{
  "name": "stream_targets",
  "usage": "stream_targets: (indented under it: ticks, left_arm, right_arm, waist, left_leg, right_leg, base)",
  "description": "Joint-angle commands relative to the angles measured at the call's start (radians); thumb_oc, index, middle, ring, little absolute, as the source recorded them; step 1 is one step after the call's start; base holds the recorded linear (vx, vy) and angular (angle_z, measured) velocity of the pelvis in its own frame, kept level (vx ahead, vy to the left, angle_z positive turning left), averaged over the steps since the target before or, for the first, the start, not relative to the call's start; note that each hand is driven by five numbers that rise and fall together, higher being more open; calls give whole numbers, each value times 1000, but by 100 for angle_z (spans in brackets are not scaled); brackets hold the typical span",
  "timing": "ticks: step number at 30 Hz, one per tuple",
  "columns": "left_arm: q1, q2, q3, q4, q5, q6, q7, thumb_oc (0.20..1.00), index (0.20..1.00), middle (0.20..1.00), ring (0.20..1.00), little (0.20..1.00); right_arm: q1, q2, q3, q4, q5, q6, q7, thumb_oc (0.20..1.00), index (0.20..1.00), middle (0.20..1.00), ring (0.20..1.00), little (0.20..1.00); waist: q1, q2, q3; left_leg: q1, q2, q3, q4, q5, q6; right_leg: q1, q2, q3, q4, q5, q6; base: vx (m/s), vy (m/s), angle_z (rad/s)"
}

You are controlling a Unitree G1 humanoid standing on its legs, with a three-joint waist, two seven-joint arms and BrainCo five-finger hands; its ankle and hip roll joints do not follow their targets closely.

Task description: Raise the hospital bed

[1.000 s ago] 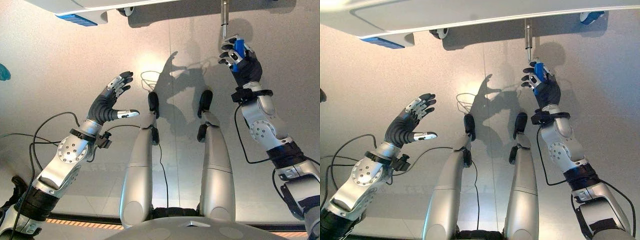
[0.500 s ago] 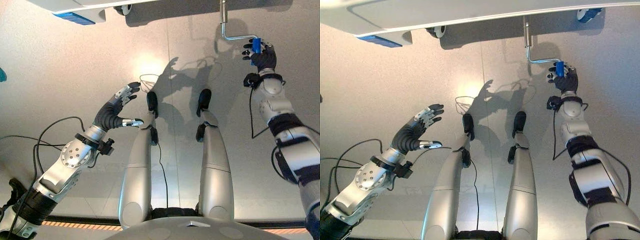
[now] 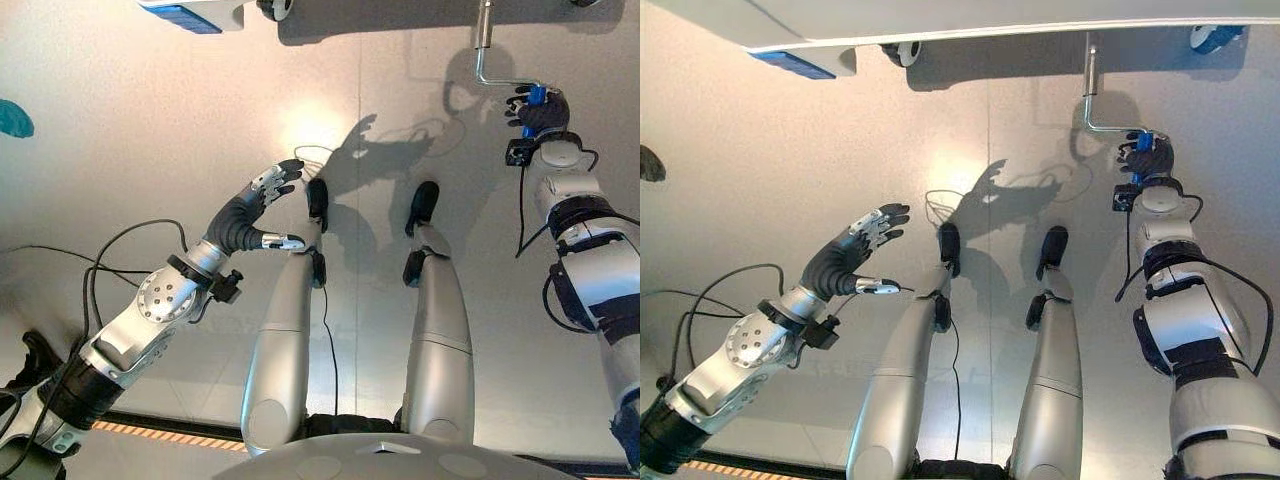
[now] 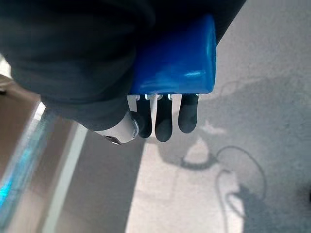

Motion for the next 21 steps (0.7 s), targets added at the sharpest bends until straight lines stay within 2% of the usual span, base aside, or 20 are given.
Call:
stream_targets:
  ticks: [1, 4, 7, 9, 14, 21]
  left_arm:
    - [24, -81, 51, -72, -31, -55, -7, 1000, 1000, 1000, 1000, 1000]
    - [17, -109, 79, -81, -29, -53, 10, 1000, 1000, 1000, 1000, 1000]
    - [17, -117, 89, -83, -29, -52, 16, 1000, 1000, 1000, 1000, 1000]
    - [15, -128, 110, -77, -26, -49, 26, 1000, 1000, 1000, 1000, 1000]
    - [12, -152, 146, -82, -32, -46, 43, 1000, 1000, 1000, 1000, 1000]
    - [1, -172, 170, -80, -34, -52, 69, 1000, 1000, 1000, 1000, 1000]
  right_arm:
    - [81, -129, -14, 78, -17, 53, -22, 200, 200, 200, 200, 200]
    - [102, -60, -37, 78, 3, 63, -9, 200, 200, 200, 200, 200]
    - [106, -39, -39, 75, 7, 67, -2, 200, 200, 200, 200, 200]
    - [108, 23, -39, 67, 13, 78, 17, 200, 200, 200, 200, 200]
    - [81, 111, -22, 59, 12, 89, 29, 200, 200, 200, 200, 200]
    - [4, 168, 46, 36, -67, 98, 23, 200, 200, 200, 200, 200]
  waist:
    - [-22, 106, -26]
    - [1, 122, -26]
    - [6, 126, -26]
    - [20, 132, -26]
    - [39, 140, -26]
    - [63, 152, -26]
  left_leg:
    - [-11, 15, -69, 26, -29, -24]
    - [-54, 2, -81, 57, -37, -18]
    - [-65, -2, -83, 68, -42, -16]
    - [-92, -13, -85, 92, -51, -10]
    - [-127, -26, -96, 116, -57, -5]
    - [-148, -38, -103, 124, -58, -5]
  right_leg:
    - [-16, 34, -15, 59, -35, 42]
    - [-41, 19, -20, 85, -42, 42]
    - [-46, 16, -20, 91, -44, 42]
    - [-66, 8, -19, 108, -48, 43]
    - [-86, -6, -22, 123, -53, 44]
    - [-92, -19, -27, 130, -60, 46]
  base:
    - [9, 33, 23]
    - [9, 47, 13]
    - [5, 37, 10]
    - [16, 58, 4]
    - [19, 56, 9]
    - [16, 28, 3]
